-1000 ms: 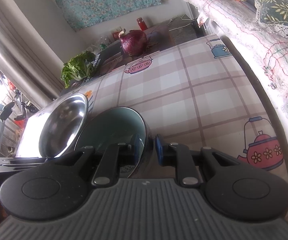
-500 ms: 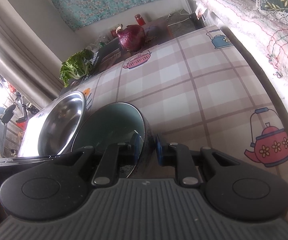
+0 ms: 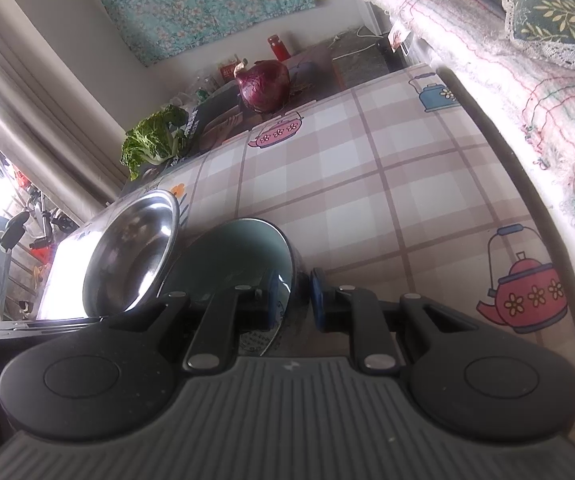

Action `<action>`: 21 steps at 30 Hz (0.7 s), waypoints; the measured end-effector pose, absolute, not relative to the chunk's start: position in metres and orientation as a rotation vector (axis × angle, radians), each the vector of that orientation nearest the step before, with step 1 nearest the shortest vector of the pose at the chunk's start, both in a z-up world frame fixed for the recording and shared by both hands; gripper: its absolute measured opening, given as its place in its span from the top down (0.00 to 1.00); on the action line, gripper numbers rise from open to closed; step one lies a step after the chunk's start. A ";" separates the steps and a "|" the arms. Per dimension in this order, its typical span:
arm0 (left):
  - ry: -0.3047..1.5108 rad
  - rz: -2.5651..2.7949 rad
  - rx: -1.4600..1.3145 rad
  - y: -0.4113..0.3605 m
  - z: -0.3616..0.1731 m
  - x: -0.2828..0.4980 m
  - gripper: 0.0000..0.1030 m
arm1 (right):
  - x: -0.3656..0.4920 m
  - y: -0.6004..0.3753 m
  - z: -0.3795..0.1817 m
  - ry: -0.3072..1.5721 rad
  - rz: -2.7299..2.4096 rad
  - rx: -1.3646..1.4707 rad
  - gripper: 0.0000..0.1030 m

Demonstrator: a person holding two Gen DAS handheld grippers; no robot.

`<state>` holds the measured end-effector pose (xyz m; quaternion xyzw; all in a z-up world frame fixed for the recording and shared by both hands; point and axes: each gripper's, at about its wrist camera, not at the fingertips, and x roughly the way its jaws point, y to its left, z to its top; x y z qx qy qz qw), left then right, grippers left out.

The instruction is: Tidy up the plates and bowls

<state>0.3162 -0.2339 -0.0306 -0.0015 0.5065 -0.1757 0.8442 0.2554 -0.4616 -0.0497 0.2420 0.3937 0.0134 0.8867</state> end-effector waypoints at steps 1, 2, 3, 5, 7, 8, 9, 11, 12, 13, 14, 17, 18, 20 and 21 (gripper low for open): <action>1.065 -0.371 -0.003 -0.234 -0.029 0.315 0.80 | 0.255 -0.462 -0.048 0.816 0.026 0.502 0.84; 1.061 -0.372 -0.005 -0.234 -0.027 0.314 0.80 | 0.254 -0.462 -0.046 0.814 0.024 0.501 0.84; 1.055 -0.374 -0.007 -0.234 -0.025 0.313 0.80 | 0.253 -0.462 -0.044 0.812 0.022 0.501 0.84; 1.041 -0.424 -0.034 -0.233 -0.017 0.310 0.95 | 0.251 -0.463 -0.040 0.806 0.023 0.504 0.85; 1.030 -0.462 -0.048 -0.235 -0.008 0.306 0.94 | 0.248 -0.463 -0.035 0.796 0.052 0.530 0.87; 1.009 -0.469 -0.030 -0.239 -0.003 0.302 0.94 | 0.248 -0.461 -0.032 0.794 0.063 0.533 0.86; 0.995 -0.471 -0.014 -0.243 0.000 0.298 0.94 | 0.249 -0.457 -0.029 0.796 0.060 0.517 0.86; 0.984 -0.471 -0.001 -0.245 0.002 0.295 0.94 | 0.250 -0.449 -0.026 0.794 0.037 0.470 0.86; 0.984 -0.466 0.001 -0.244 0.002 0.294 0.94 | 0.251 -0.449 -0.025 0.794 0.030 0.464 0.87; 0.986 -0.459 0.000 -0.242 0.001 0.295 0.93 | 0.252 -0.451 -0.027 0.796 0.024 0.468 0.87; 0.990 -0.450 -0.003 -0.238 0.000 0.296 0.93 | 0.253 -0.454 -0.029 0.800 0.011 0.478 0.87; 1.000 -0.423 -0.008 -0.227 -0.002 0.300 0.90 | 0.254 -0.467 -0.039 0.822 -0.033 0.504 0.87; 1.004 -0.417 -0.008 -0.223 -0.003 0.301 0.88 | 0.253 -0.470 -0.043 0.825 -0.032 0.517 0.87; 1.014 -0.402 -0.015 -0.215 -0.005 0.304 0.85 | 0.251 -0.475 -0.045 0.827 -0.026 0.550 0.85; 1.018 -0.398 -0.017 -0.213 -0.006 0.305 0.82 | 0.249 -0.475 -0.045 0.823 -0.027 0.547 0.85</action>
